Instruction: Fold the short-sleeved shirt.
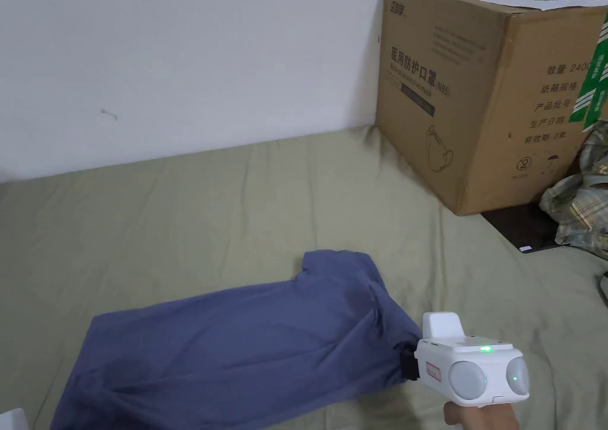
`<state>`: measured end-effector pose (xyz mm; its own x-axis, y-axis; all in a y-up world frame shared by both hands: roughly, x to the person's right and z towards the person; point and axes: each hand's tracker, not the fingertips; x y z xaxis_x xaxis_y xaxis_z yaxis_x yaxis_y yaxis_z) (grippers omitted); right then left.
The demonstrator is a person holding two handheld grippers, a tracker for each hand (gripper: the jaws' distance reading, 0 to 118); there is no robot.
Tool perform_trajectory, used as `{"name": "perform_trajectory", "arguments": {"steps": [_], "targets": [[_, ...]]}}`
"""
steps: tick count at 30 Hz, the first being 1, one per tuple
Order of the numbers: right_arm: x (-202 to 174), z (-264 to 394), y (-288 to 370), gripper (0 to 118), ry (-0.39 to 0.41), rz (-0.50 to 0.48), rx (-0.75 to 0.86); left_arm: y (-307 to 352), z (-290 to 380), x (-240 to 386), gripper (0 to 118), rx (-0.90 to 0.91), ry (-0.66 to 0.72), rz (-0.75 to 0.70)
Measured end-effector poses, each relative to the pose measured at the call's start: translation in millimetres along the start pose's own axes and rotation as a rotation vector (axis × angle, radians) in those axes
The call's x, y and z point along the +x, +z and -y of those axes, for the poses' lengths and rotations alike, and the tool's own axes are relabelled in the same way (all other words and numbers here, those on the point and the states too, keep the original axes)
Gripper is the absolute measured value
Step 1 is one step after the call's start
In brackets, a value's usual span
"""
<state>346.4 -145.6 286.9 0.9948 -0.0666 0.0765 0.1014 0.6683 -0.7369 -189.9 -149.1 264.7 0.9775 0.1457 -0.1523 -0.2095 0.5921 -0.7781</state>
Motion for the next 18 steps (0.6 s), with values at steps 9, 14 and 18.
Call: {"name": "perform_trajectory", "arguments": {"steps": [9, 14, 18], "targets": [[33, 66, 48, 13, 0.016, 0.007, -0.024, 37, 73, -22, 1, -0.057, 0.039, 0.043], [47, 113, 33, 14, -0.054, 0.011, -0.112, 25, 106, -33, 1, -0.107, 0.051, 0.018], [48, 128, 20, 15, -0.095, 0.025, -0.136, 18, 113, -28, 1, -0.127, 0.053, -0.008]]}}
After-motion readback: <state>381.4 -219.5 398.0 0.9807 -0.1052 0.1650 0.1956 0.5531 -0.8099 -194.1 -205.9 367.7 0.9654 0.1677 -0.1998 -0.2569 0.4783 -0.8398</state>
